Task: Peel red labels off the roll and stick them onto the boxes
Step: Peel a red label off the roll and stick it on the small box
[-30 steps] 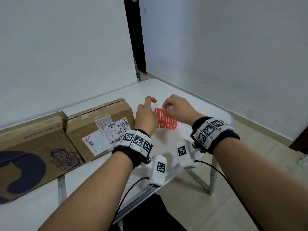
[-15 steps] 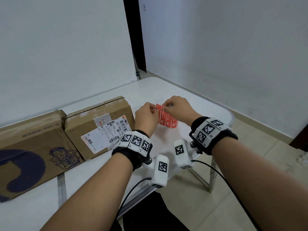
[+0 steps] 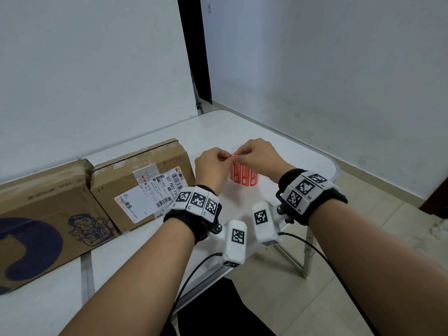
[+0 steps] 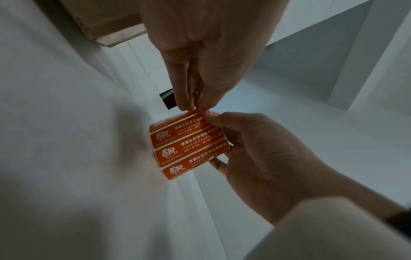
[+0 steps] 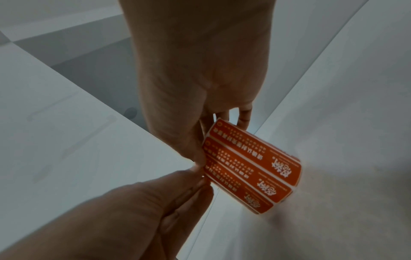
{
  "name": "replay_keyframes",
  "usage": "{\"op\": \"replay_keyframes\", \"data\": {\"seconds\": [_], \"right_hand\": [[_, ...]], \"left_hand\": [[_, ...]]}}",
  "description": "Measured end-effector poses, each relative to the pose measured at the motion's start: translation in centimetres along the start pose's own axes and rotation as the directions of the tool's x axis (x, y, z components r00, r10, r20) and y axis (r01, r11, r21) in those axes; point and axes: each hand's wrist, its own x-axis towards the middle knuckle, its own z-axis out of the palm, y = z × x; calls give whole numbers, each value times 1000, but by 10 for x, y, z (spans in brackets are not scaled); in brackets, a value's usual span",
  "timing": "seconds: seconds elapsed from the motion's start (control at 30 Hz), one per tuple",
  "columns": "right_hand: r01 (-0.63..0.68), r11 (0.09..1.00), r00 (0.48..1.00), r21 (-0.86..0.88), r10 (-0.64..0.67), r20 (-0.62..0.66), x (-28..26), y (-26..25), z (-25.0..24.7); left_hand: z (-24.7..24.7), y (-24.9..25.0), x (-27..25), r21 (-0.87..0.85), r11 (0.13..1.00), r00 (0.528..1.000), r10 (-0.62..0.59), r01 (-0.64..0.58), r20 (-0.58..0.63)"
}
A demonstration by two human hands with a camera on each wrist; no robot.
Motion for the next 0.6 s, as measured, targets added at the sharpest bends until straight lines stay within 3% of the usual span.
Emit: {"op": "replay_keyframes", "data": {"seconds": [0.6], "right_hand": [[-18, 998, 1000, 56, 19, -21, 2, 0, -3]], "left_hand": [[5, 0, 0, 90, 996, 999, -20, 17, 28]]}}
